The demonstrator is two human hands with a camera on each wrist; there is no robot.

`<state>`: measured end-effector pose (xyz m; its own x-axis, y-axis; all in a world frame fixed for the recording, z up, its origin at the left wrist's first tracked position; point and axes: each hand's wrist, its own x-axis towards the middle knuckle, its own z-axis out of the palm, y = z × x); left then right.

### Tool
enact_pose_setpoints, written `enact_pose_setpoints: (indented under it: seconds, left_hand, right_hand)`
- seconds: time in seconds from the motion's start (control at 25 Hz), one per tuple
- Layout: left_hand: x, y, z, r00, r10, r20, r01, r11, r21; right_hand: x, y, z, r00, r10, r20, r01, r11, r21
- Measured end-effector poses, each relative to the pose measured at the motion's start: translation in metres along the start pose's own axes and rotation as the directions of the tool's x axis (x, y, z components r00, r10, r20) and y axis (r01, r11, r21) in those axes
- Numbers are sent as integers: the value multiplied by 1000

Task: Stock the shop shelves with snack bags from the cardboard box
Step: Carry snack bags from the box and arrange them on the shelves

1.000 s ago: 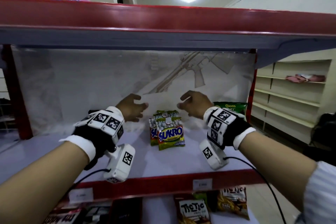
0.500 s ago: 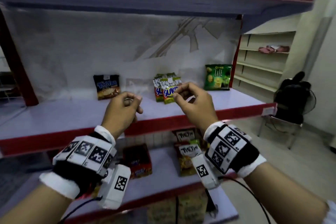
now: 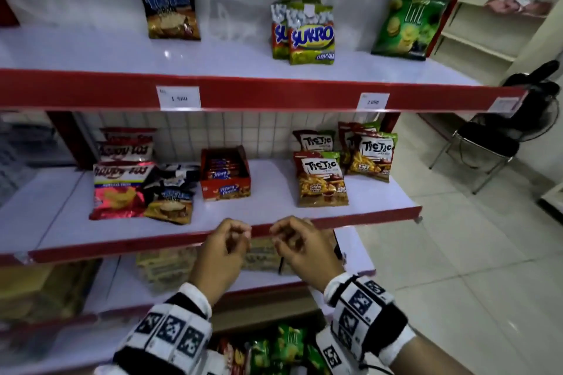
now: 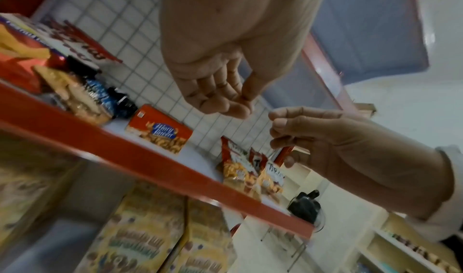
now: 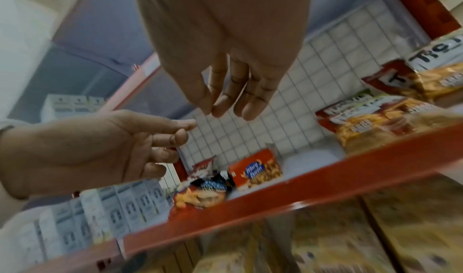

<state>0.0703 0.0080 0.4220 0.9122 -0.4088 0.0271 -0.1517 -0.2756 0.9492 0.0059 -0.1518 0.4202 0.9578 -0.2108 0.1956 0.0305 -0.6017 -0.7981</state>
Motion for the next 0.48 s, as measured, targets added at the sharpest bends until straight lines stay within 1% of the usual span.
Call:
enact_pose_setpoints:
  seconds: [0.08,0.2,0.28,0.36,0.48]
  left_hand:
    - [1,-40,27,990,-138,14,138,990,10]
    - [2,-93,60,950,-310,28,309,951,27]
    - [2,-123,75,927,-374,38,374,928,5]
    - [0,-158,91,900,-434,39,434,901,9]
    - [-5,-210,111,849,-528,36,527,849,25]
  right_hand:
    - [-9,42,13,986,123,109,-120,992,-33]
    - [-23,97,29,951,249,182,-247,968,-38]
    - [-31,129,39,924,299,238,-302,953,-24]
    - [-38,167,52,893,350,283,-338,937,-91]
    - [-50,225,77,859,423,288,-379,904,-199]
